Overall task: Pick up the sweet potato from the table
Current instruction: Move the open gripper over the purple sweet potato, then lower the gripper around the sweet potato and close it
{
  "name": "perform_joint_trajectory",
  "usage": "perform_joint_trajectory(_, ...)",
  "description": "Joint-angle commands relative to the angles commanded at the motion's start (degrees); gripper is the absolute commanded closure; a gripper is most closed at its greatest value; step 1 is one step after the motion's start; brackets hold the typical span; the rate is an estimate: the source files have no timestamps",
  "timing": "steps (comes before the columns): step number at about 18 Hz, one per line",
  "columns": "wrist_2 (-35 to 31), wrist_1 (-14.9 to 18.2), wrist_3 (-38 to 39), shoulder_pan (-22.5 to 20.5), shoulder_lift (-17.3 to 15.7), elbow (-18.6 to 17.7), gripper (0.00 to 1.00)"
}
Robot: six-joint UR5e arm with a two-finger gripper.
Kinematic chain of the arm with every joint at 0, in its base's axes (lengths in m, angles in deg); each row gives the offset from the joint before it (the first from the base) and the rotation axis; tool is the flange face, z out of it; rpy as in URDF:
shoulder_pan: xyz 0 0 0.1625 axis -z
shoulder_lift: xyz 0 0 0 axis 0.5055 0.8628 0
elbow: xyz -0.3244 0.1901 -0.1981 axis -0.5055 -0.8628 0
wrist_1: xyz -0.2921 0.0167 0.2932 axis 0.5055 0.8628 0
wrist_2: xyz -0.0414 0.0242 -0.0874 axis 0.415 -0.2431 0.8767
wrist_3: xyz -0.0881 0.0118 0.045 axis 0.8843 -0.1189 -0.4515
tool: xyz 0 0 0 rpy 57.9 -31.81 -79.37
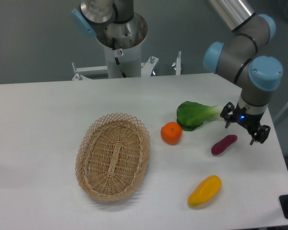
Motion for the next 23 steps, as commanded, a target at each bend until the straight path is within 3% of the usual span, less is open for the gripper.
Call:
perform_joint_trajectory(15, -0.2, -9.8, -0.4, 1.1, 2.8, -4.4, 0.0)
perform_joint_trajectory(18, -0.2, -10.1, -0.2, 1.2, 2.8, -5.0, 0.02)
perform_joint_trajectory(19, -0.2, -10.1, -0.2, 1.2, 2.7, -5.1, 0.12)
perform_joint_trajectory(21, -0.1, -10.0, -0.5, 1.2, 2.5, -5.2, 0.53)
perform_joint_trajectory(22, -0.1, -10.0, -0.8, 1.1, 2.5, -5.1, 0.68)
perform_joint_trajectory(23, -0.1, -9.9, -0.9, 1.1, 2.5, -5.1, 0.76)
